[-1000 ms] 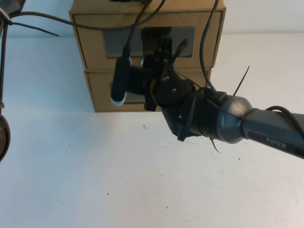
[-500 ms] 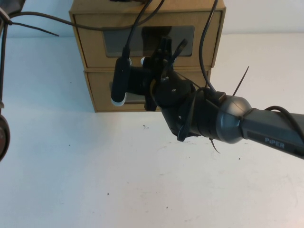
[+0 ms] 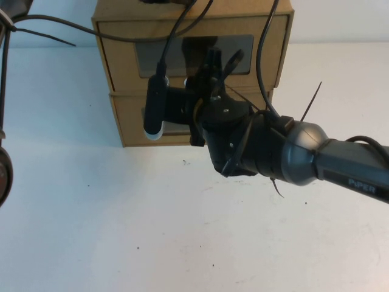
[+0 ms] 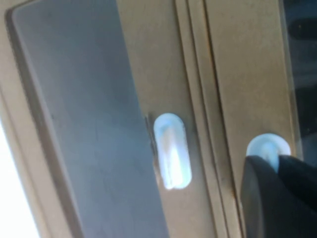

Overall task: Open the shoe box
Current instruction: 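Pull the top drawer of the cardboard box fully open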

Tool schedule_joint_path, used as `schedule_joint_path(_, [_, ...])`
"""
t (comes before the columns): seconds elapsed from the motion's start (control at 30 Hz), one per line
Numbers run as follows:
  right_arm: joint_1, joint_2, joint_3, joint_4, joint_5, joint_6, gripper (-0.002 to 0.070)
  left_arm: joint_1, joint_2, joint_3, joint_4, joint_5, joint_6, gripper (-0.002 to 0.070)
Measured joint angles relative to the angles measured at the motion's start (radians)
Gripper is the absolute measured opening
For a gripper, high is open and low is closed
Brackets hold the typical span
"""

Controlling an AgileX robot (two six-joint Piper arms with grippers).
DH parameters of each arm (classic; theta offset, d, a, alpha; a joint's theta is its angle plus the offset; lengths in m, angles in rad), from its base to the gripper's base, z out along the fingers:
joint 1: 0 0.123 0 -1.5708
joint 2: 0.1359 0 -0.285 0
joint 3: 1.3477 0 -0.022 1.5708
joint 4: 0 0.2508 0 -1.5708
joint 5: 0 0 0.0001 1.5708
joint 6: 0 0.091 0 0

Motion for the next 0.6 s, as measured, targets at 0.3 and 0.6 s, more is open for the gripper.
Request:
schedule_joint_path(0.3, [0.059, -0.094, 0.092, 0.097, 0.067, -0.032, 0.0008, -0.001, 0.0, 0.0, -0.013, 0.023, -0.006, -0.0005])
schedule_joint_path(0.6, [0.141, -0.18, 0.172, 0.197, 0.159, -0.035, 0.0007, -0.001, 0.0, 0.0, -0.017, 0.023, -0.006, -0.0005])
